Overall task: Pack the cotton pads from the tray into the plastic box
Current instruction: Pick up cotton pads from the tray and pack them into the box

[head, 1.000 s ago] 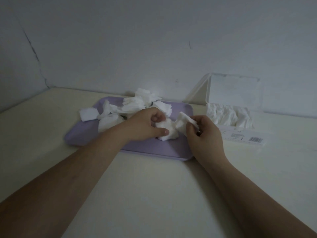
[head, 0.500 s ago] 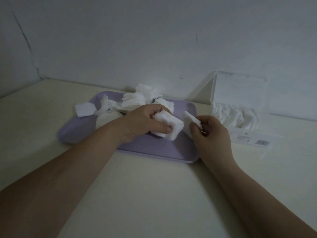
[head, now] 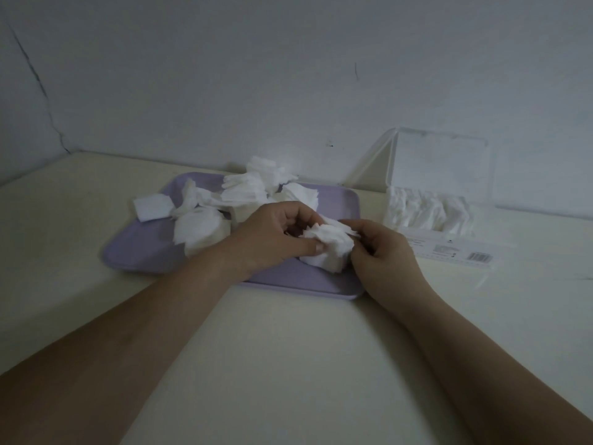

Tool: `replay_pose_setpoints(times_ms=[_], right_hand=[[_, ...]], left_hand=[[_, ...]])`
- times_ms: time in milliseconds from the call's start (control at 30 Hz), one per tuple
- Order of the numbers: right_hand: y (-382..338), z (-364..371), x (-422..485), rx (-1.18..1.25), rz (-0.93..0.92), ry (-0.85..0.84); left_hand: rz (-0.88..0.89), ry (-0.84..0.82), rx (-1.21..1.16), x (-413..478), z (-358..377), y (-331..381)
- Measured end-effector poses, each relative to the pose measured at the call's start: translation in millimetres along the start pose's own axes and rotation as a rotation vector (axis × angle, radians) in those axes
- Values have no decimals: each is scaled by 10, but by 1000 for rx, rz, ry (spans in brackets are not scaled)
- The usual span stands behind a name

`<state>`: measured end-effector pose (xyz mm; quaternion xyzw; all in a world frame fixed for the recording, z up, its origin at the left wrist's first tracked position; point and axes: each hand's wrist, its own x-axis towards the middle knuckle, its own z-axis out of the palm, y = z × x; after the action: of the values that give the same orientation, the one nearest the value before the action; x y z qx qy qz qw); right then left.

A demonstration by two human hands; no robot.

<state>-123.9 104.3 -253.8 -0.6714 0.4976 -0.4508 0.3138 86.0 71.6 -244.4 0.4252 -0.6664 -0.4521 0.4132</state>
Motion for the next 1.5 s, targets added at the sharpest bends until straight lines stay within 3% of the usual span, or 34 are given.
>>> replay_pose_setpoints(times_ms=[200,333,500,833,1000,1500], right_hand=[[-46,-45,-12,212,35,-129],[-61,-11,-54,-15,-63,-64],[-50,6,-40,-141,-44,4],[-71,66,-75,-172,58,95],[-97,115,-90,-112,61,32],[-28,191,-108,-202,2,-18]], left_hand=[[9,57,32,-5,41,-7],[24,69,80,21,19,-26],[67,-29,225,40,-18,-31],[-10,-83,321,83,-161,26],[14,-136,242,61,-108,49],[42,-106,319,53,-46,61]])
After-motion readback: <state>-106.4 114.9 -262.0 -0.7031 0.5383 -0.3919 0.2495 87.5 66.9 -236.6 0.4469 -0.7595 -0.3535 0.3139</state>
